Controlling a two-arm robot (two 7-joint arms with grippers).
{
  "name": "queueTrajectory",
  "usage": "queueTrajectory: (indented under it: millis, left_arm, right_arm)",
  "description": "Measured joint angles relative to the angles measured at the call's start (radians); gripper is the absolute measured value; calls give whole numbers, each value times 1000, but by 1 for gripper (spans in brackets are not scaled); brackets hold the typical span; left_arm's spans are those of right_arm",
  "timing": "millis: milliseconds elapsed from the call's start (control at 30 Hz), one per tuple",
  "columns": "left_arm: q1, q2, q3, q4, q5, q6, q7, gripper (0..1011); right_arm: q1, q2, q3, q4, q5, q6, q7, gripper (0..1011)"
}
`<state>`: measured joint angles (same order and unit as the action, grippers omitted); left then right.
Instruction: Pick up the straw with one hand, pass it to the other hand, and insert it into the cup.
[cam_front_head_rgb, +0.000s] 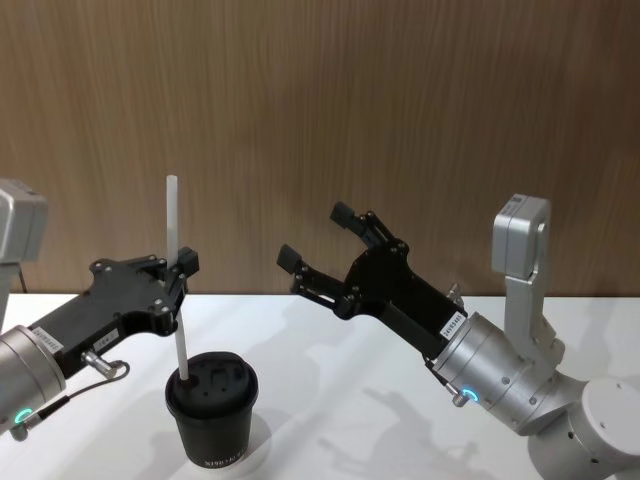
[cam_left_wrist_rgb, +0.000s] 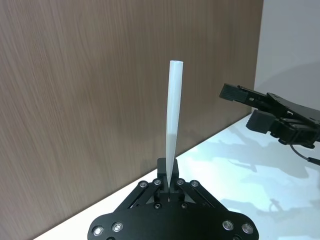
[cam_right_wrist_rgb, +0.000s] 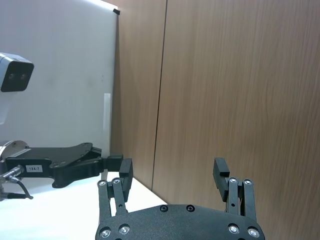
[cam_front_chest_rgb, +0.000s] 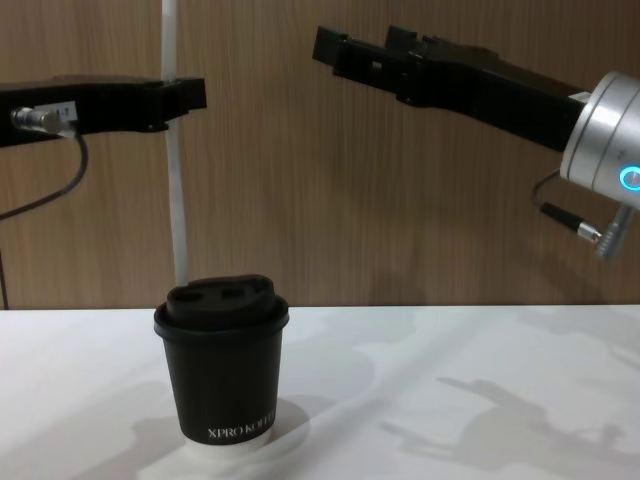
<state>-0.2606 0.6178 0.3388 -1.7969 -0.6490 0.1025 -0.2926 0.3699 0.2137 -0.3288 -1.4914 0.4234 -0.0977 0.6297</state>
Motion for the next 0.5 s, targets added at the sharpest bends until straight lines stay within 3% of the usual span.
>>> queueTrajectory:
  millis: [500]
  left_arm:
    - [-14, -28, 5, 38, 6, 5, -23, 4]
  right_arm:
    - [0, 0, 0, 0, 0, 0, 0, 1001]
